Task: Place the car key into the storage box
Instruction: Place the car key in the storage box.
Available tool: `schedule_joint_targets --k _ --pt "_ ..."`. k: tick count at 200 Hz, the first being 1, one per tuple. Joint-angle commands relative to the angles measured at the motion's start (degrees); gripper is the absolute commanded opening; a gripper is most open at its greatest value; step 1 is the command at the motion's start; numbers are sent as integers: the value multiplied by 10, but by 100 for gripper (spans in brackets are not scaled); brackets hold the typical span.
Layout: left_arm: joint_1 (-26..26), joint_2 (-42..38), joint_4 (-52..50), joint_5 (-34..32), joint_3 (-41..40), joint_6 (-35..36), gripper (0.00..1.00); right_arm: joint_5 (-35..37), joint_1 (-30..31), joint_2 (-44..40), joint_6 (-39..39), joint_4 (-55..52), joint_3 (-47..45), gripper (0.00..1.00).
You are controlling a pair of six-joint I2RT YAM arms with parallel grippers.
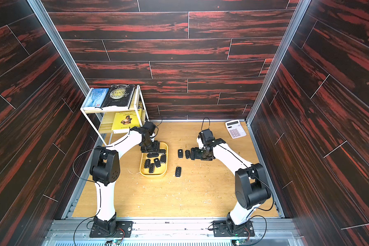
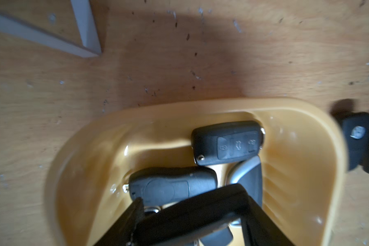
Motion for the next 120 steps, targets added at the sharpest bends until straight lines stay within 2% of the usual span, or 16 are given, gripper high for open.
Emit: schedule_joint_targets --k 1,84,120 --pt "4 2 24 -14 -13 -9 0 -3 3 -10 -6 -4 -11 84" --pt "5 8 66 -42 -32 -19 0 -2 4 -14 -5 1 -28 84" --pt "5 15 69 -47 -26 -17 16 -3 3 -15 -5 1 -28 84"
